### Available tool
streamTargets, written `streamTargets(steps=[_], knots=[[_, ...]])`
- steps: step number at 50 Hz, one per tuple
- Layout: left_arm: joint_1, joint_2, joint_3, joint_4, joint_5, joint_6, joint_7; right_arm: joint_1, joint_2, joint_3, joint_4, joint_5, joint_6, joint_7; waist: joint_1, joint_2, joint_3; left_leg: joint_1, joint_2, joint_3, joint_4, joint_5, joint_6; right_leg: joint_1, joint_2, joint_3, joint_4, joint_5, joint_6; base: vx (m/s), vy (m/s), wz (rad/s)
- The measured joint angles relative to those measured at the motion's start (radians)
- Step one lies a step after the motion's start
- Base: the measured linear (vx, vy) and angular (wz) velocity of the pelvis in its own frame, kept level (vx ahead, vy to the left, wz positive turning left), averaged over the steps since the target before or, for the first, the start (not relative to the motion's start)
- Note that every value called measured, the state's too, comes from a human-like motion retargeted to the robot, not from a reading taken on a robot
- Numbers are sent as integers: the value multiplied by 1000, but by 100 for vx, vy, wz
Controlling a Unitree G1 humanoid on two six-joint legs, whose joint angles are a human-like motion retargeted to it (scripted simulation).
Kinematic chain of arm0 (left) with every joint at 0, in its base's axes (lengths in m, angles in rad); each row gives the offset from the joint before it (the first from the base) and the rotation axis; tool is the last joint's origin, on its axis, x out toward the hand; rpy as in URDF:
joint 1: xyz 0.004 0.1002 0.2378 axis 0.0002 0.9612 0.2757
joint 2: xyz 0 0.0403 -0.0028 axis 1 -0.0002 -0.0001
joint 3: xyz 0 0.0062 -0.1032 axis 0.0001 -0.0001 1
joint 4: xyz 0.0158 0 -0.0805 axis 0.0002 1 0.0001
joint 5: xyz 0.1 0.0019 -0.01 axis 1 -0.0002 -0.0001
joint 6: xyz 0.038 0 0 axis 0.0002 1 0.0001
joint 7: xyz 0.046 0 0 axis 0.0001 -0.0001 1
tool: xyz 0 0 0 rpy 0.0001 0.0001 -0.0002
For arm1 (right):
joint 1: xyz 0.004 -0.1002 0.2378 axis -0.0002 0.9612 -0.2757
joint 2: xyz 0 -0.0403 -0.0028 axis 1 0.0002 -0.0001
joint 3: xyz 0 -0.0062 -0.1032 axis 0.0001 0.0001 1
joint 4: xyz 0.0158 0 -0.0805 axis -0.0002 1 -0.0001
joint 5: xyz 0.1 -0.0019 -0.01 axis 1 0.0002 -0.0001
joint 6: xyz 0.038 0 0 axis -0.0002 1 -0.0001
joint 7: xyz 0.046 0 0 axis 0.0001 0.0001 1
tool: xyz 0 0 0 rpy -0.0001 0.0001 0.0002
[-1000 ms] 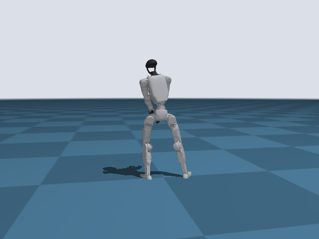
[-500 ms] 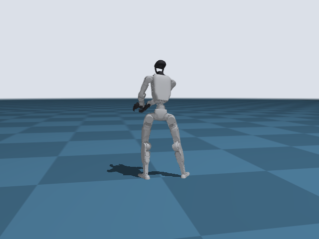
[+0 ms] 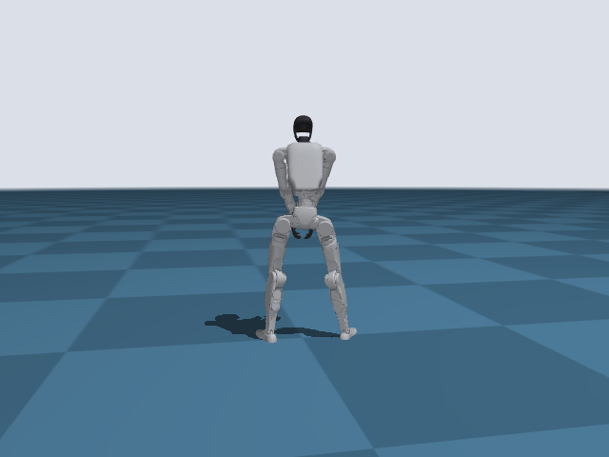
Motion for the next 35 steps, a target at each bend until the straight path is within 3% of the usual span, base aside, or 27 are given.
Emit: streamTargets(steps=[10, 20, 27, 35], knots=[[-61, -82, -40, 103, 172, 34, 25, 62, -45, -51, -22, 163, -33, 92, 9, -99, -5, -51, 4, 26, 175, -88, -21, 12, -32, 26, -34, 41, 33, -2, 13, -14], [-89, -57, -67, 78, 150, -25, 147, 5, -40, -22, -54, 130, -44, 81, 168, -20, 31, -103, -30, -25, 198, -95, -62, 22, -67, -27, -50, 60, 63, -4, 7, 28], [-185, -43, -81, 118, 135, -4, 140, -68, -47, 1, -69, 157, -26, 89, 270, 42, 84, -102, -50, -27, 137, -64, -82, 8, -72, -39, -63, 74, 86, -7, -1, 8], [-224, -50, -65, 155, 178, 62, 65, -98, -47, -59, -25, 178, -6, 58, 207, -12, 106, -96, -43, -29, 86, -30, -84, 1, -51, -50, -73, 82, 88, -5, -5, 3]])
